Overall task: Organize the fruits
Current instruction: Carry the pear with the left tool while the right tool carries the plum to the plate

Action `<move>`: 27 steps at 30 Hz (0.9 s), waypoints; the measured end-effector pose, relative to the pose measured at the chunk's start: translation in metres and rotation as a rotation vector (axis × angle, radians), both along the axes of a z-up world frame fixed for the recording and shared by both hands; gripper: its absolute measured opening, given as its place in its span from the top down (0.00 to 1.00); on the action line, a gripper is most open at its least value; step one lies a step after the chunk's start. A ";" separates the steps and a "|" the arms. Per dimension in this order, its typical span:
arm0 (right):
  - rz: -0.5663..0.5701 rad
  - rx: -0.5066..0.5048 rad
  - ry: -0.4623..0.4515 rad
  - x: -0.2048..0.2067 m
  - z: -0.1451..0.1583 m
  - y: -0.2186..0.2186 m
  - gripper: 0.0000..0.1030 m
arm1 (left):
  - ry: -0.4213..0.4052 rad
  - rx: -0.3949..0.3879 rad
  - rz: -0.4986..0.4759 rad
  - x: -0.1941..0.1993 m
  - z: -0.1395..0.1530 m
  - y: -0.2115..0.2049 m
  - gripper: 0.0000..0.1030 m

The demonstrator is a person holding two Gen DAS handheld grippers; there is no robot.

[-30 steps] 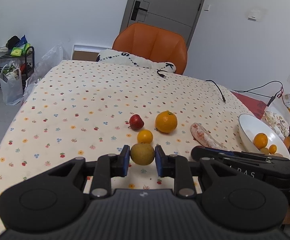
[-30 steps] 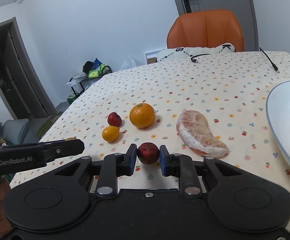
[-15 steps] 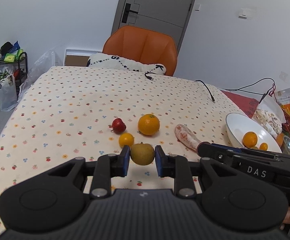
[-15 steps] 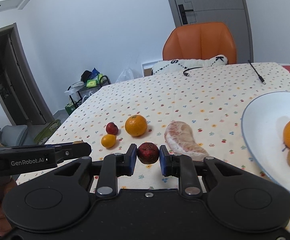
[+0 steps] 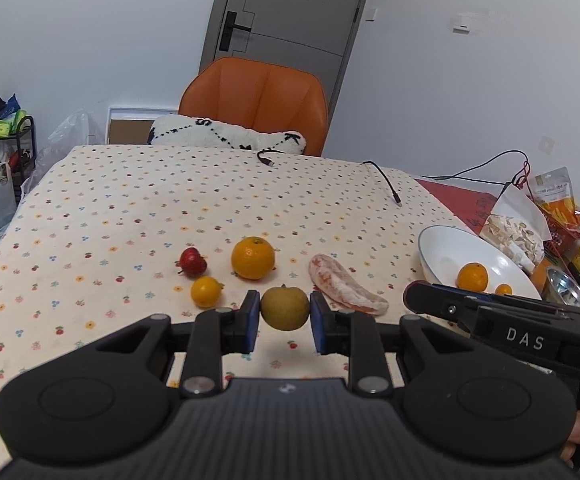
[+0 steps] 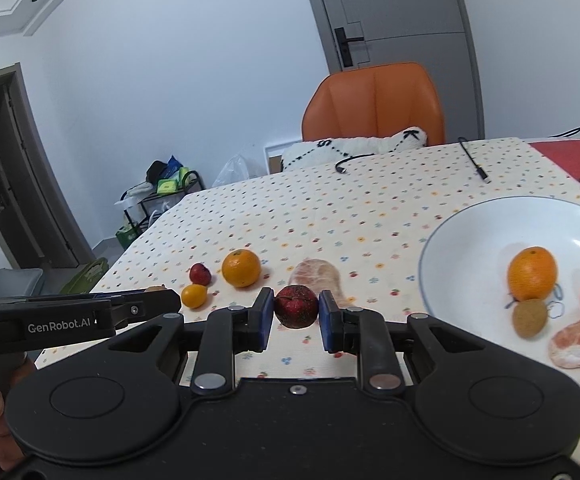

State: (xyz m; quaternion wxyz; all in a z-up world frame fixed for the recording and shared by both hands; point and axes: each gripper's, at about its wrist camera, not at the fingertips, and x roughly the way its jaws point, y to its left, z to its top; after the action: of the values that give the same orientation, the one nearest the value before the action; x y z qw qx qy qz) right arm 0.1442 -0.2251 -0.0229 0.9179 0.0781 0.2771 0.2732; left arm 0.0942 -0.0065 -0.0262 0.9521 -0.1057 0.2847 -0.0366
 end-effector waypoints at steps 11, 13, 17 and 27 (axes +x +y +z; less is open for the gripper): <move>-0.044 0.005 -0.017 -0.004 0.006 -0.022 0.78 | -0.026 0.000 -0.050 0.008 0.008 -0.023 0.76; -0.055 0.005 -0.020 -0.004 0.007 -0.027 0.78 | -0.031 0.000 -0.061 0.010 0.010 -0.028 0.76; -0.086 0.010 -0.023 -0.005 0.009 -0.040 0.78 | -0.039 0.002 -0.087 0.016 0.012 -0.039 0.76; -0.170 0.004 -0.026 -0.003 0.008 -0.075 0.78 | -0.056 -0.002 -0.144 0.028 0.015 -0.067 0.76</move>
State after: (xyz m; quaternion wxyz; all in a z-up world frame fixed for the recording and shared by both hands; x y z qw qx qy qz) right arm 0.1412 -0.3004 -0.0151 0.9410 0.0998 0.2571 0.1959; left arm 0.1220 -0.0733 -0.0111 0.9544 -0.0851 0.2649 -0.1081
